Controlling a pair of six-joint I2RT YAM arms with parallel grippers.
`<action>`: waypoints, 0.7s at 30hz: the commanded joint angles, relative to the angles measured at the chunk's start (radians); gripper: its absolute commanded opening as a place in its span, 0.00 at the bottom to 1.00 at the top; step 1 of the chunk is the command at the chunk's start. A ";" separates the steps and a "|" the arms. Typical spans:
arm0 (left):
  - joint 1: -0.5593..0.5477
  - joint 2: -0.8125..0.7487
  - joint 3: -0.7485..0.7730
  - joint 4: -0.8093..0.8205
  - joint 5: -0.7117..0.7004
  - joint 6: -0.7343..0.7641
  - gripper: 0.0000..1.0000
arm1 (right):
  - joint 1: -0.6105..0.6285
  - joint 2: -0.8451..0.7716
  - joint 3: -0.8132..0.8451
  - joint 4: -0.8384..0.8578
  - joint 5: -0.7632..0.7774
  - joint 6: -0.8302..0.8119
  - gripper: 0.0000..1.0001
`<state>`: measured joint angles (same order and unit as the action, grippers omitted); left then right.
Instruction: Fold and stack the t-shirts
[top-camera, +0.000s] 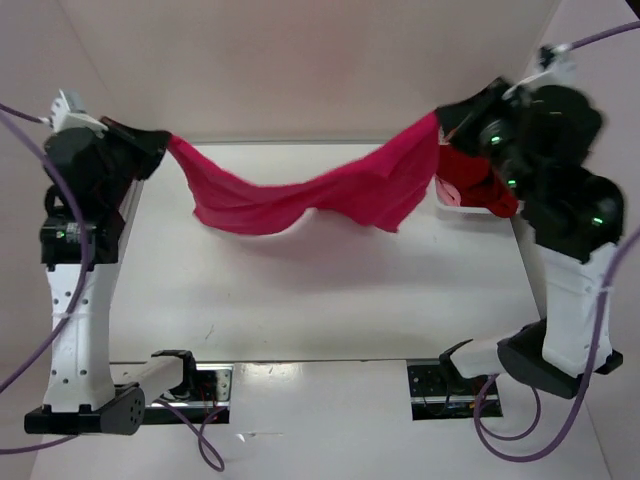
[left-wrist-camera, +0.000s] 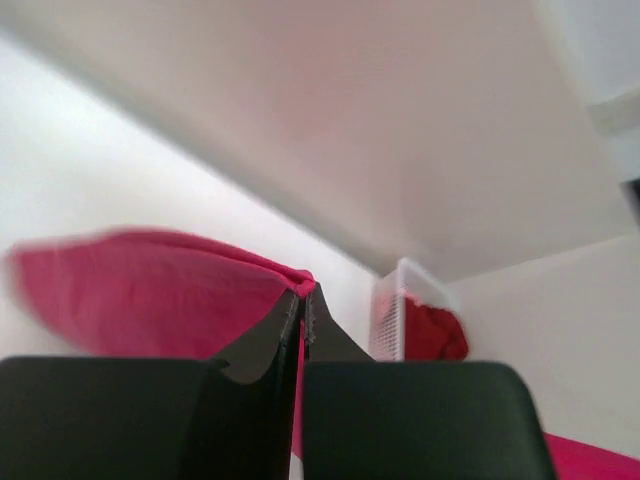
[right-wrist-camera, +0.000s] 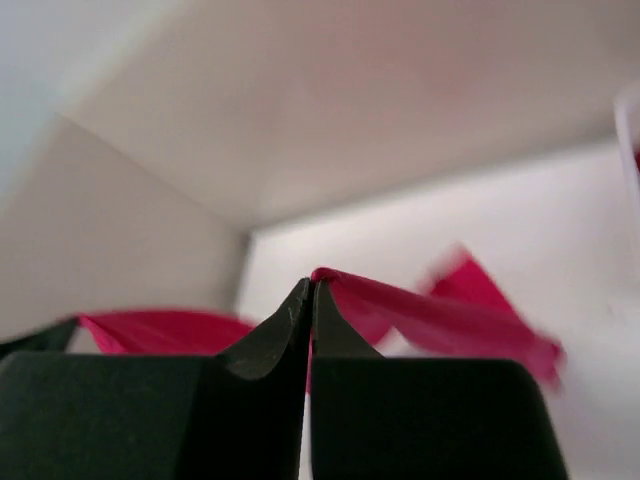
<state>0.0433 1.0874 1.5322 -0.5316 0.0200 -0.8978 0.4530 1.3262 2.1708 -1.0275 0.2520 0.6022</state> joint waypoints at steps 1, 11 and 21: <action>0.000 0.022 0.210 -0.114 -0.029 0.088 0.00 | 0.013 0.050 0.355 -0.134 0.079 -0.062 0.00; 0.000 0.166 0.492 -0.085 -0.098 0.139 0.00 | 0.033 0.235 0.581 -0.008 0.081 -0.130 0.00; 0.047 0.344 0.114 0.097 0.003 0.103 0.00 | -0.100 0.580 0.389 0.155 -0.060 -0.208 0.00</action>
<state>0.0601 1.3800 1.6730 -0.5083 -0.0299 -0.7891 0.3874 1.7676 2.5450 -0.9031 0.2581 0.4358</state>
